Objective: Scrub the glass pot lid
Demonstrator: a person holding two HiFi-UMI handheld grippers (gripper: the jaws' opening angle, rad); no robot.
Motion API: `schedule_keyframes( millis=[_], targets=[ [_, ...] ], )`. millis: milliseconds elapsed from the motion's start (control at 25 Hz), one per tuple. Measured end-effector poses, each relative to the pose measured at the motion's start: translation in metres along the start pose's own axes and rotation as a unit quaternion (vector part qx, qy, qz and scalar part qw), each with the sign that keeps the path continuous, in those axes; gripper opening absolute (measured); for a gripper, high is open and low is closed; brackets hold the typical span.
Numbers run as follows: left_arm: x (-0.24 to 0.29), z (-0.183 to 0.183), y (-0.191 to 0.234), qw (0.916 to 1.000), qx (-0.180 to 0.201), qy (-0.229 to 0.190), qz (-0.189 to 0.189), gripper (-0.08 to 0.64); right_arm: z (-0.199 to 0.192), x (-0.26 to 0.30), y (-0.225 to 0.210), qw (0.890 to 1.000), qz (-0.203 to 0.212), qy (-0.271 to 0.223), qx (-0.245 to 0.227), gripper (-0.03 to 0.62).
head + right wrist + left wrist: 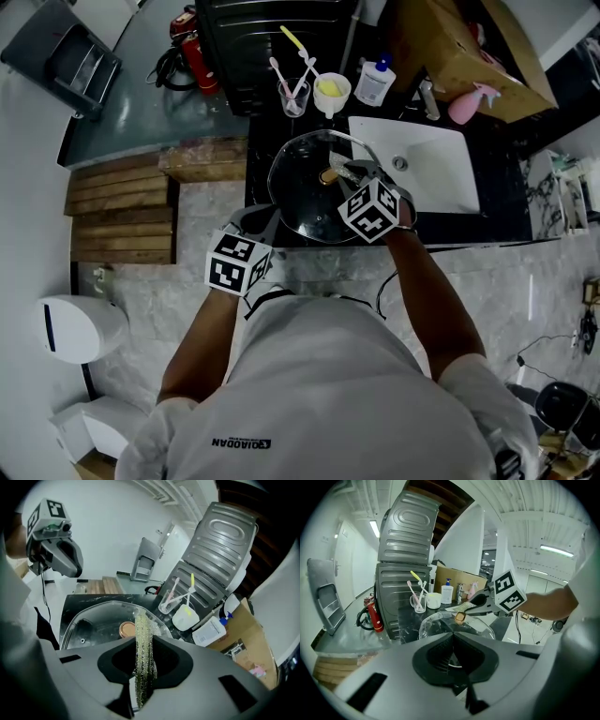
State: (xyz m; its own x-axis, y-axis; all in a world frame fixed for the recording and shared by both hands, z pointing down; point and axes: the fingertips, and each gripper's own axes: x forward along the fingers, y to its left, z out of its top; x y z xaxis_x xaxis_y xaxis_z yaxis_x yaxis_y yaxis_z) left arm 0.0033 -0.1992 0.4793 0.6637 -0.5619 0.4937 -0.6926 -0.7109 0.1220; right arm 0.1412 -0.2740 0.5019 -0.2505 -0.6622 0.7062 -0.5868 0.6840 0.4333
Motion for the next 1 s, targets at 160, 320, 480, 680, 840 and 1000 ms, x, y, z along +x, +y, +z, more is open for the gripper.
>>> schedule_keyframes(
  millis=[160, 320, 480, 680, 840, 1000],
  targets=[
    [0.001, -0.005, 0.002, 1.0, 0.0, 0.003, -0.001, 0.015, 0.001, 0.003, 0.012, 0.996, -0.011, 0.024, -0.081, 0.089],
    [-0.001, -0.004, 0.001, 1.0, 0.002, 0.001, 0.0, 0.015, 0.006, 0.003, 0.031, 0.989, -0.006, 0.029, -0.143, 0.089],
    [-0.003, -0.002, -0.001, 1.0, 0.0, -0.001, 0.001, 0.015, 0.012, 0.002, 0.044, 0.99, 0.009, 0.022, -0.142, 0.089],
    [-0.008, -0.006, -0.007, 1.0, -0.004, 0.0, 0.006, 0.015, 0.016, -0.001, 0.055, 0.989, 0.024, 0.012, -0.148, 0.089],
    [-0.012, -0.012, -0.013, 0.9999, -0.01, 0.001, 0.011, 0.015, 0.018, -0.004, 0.065, 0.987, 0.035, 0.005, -0.154, 0.089],
    [-0.017, -0.017, -0.022, 0.9998, -0.014, 0.0, 0.016, 0.015, 0.017, -0.008, 0.071, 0.986, 0.039, 0.001, -0.16, 0.089]
  ],
)
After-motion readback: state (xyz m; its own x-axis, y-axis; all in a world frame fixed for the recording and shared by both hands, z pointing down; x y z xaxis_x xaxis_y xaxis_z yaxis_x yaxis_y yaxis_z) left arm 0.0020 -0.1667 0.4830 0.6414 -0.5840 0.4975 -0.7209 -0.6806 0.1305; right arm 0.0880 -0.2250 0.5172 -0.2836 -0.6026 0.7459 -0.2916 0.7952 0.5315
